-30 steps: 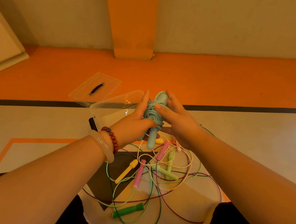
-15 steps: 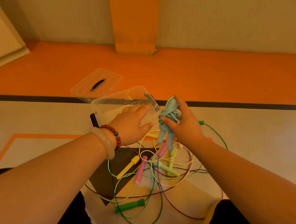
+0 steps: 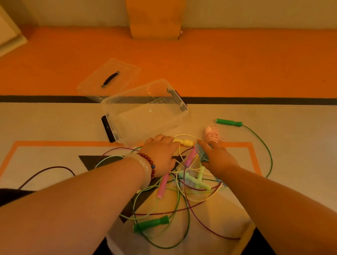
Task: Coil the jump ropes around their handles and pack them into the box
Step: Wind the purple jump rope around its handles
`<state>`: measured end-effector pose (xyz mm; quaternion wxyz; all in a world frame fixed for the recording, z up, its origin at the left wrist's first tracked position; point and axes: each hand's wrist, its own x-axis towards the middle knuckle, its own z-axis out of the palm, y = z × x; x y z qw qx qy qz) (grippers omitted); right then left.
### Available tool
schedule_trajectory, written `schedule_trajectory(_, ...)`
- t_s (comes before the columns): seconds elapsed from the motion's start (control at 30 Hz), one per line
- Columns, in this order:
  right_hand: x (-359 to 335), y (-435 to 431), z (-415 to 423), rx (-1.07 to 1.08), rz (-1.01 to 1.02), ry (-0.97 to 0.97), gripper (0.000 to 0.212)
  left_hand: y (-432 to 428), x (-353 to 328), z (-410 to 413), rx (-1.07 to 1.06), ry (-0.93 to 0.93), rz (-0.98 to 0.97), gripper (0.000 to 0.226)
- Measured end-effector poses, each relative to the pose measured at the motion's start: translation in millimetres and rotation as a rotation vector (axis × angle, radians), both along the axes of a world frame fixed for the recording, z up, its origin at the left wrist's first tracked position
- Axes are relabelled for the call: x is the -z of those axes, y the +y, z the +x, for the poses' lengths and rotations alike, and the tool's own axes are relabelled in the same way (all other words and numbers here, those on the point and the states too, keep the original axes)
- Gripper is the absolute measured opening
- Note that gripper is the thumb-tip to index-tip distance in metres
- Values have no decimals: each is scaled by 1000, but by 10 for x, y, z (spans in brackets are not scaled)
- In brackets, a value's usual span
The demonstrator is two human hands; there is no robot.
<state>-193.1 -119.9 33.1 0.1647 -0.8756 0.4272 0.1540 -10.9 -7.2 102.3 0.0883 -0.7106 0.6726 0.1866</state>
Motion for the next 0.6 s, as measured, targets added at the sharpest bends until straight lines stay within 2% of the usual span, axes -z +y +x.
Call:
schedule_trajectory(0.23, 436, -138, -153, 1, 113, 178, 73, -60, 459, 50, 15, -65, 164, 54)
schedule_trajectory(0.4, 620, -361, -191, 91, 108, 172, 69, -158, 570, 121, -58, -29, 153, 61)
schedule_trajectory(0.6, 693, -752, -210, 317, 81, 124, 72, -195, 682, 150, -80, -20, 153, 63)
